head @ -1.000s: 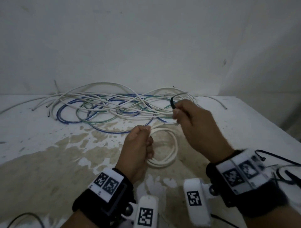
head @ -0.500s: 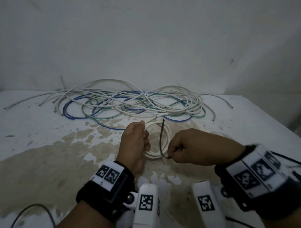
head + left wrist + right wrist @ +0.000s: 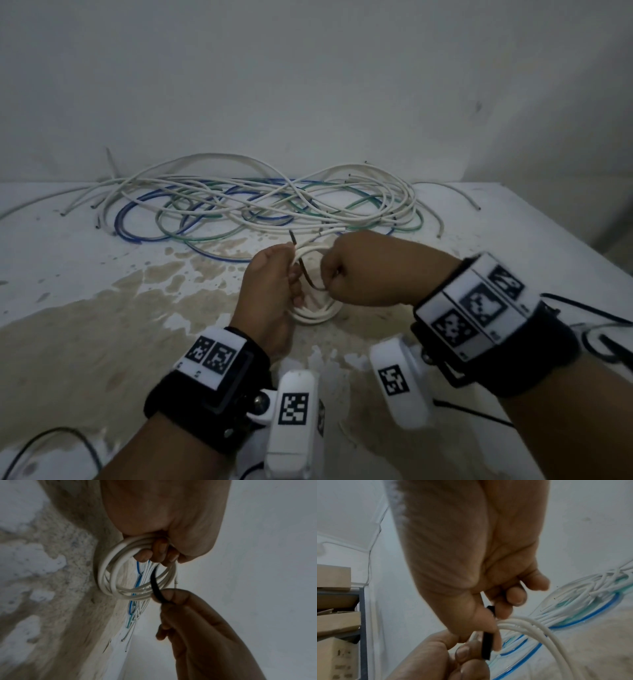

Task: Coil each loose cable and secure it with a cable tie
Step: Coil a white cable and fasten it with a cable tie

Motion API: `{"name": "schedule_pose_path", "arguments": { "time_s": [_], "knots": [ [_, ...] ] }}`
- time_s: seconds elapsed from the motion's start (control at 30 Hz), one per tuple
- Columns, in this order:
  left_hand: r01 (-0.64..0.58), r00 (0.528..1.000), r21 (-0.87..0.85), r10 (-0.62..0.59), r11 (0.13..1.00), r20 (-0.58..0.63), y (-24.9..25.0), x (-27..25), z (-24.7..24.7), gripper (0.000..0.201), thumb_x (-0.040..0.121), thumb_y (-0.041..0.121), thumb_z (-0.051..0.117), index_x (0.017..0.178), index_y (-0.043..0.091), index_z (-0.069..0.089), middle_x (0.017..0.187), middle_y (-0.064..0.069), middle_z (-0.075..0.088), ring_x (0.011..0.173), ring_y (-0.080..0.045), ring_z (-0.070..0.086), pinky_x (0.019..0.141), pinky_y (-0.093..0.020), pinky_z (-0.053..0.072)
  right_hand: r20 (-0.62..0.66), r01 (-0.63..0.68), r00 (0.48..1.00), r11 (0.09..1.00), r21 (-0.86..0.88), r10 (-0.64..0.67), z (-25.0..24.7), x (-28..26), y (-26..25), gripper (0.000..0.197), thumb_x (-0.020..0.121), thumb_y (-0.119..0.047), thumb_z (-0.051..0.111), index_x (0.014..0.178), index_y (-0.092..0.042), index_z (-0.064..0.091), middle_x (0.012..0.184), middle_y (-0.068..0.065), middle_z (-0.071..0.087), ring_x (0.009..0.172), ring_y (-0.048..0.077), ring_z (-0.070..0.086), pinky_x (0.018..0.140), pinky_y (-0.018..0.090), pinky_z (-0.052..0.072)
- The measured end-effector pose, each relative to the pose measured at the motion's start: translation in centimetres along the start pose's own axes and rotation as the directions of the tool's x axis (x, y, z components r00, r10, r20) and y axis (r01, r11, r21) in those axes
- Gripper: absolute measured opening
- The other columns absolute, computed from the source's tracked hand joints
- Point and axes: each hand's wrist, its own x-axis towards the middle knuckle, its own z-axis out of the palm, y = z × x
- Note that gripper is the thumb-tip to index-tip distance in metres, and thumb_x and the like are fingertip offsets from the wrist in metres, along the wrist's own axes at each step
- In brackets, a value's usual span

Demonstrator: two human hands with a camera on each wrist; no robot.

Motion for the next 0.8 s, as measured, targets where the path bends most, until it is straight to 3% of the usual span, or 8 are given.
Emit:
{"name": "schedule_pose_path", "arguments": {
  "time_s": [0.23,0.3,0.37,0.43,0.53,0.63,0.73,0.8],
  "knots": [
    [0.152,0.983,-0.044,-0.146,0.987,0.108,0.6,0.0,-0.3,0.022,0.099,0.018,0.041,0.08,0.017,0.051,0.048,0.006,0.03,0.038,-0.008,0.021,0.04,-0.022,0.022,-0.307,0.102,0.947,0.995,-0.008,-0.1,2.0,1.3,0.6,0.016,0.091,-0.014,0.051,0.097,-0.01,0.066,0.091,0.006,0.047,0.087,0.026,0.052,0.074,0.034,0.04],
    [0.117,0.985,-0.008,-0.115,0.993,0.126,0.7,-0.1,-0.3,0.024,0.099,0.019,0.04,0.082,0.018,0.056,0.049,0.006,0.03,0.039,-0.007,0.021,0.041,-0.022,0.021,-0.407,0.136,0.909,0.987,0.084,-0.091,2.7,1.6,0.8,0.019,0.088,-0.009,0.054,0.104,-0.01,0.063,0.09,0.005,0.047,0.083,0.024,0.05,0.071,0.034,0.037],
    [0.048,0.991,0.054,-0.055,0.997,0.12,0.7,0.0,-0.4,0.021,0.099,0.02,0.043,0.083,0.02,0.057,0.05,0.006,0.035,0.04,-0.007,0.025,0.04,-0.021,0.022,-0.496,0.127,0.868,0.962,0.24,0.009,3.3,1.7,0.6,0.03,0.085,-0.006,0.056,0.114,-0.013,0.057,0.088,-0.002,0.045,0.079,0.014,0.044,0.068,0.027,0.031],
    [-0.019,0.996,0.131,0.008,0.991,0.084,0.7,0.2,-0.6,0.02,0.098,0.02,0.047,0.081,0.02,0.057,0.054,0.003,0.041,0.041,-0.009,0.029,0.04,-0.022,0.024,-0.558,0.127,0.823,0.926,0.357,0.103,3.8,1.9,0.3,0.021,0.084,-0.008,0.06,0.103,-0.014,0.06,0.081,-0.005,0.049,0.072,0.009,0.043,0.065,0.021,0.03],
    [-0.102,0.995,0.245,0.097,0.964,0.036,1.0,0.5,-0.8,0.016,0.095,0.017,0.051,0.084,0.018,0.062,0.064,-0.003,0.049,0.04,-0.012,0.032,0.041,-0.023,0.027,-0.622,0.154,0.763,0.887,0.436,0.174,4.7,2.2,0.0,0.003,0.081,-0.012,0.067,0.08,-0.014,0.066,0.072,0.0,0.061,0.069,0.013,0.054,0.063,0.025,0.039],
    [-0.131,0.99,0.283,0.138,0.95,-0.007,1.2,0.7,-1.1,0.016,0.094,0.015,0.054,0.101,0.024,0.066,0.071,-0.006,0.054,0.042,-0.014,0.03,0.042,-0.022,0.027,-0.555,0.212,0.769,0.693,0.69,0.318,5.6,2.3,0.0,0.009,0.083,-0.013,0.068,0.081,-0.02,0.066,0.076,-0.003,0.068,0.069,0.012,0.065,0.067,0.027,0.052],
    [-0.169,0.984,0.271,0.178,0.948,-0.01,1.3,1.0,-1.3,0.039,0.093,0.011,0.057,0.118,0.04,0.052,0.059,0.007,0.051,0.041,-0.011,0.029,0.042,-0.023,0.026,-0.465,0.251,0.791,0.482,0.839,0.398,6.1,2.5,0.2,0.011,0.084,-0.007,0.067,0.083,-0.018,0.066,0.073,-0.002,0.067,0.061,0.012,0.066,0.062,0.03,0.055],
    [-0.182,0.981,0.284,0.192,0.941,-0.008,1.3,1.0,-1.3,0.042,0.093,0.01,0.058,0.116,0.044,0.049,0.052,0.011,0.048,0.041,-0.01,0.03,0.043,-0.024,0.026,-0.443,0.281,0.79,0.392,0.876,0.424,6.2,2.6,0.2,0.012,0.084,-0.004,0.067,0.086,-0.016,0.065,0.07,0.002,0.067,0.059,0.014,0.066,0.061,0.031,0.055]
  ]
}}
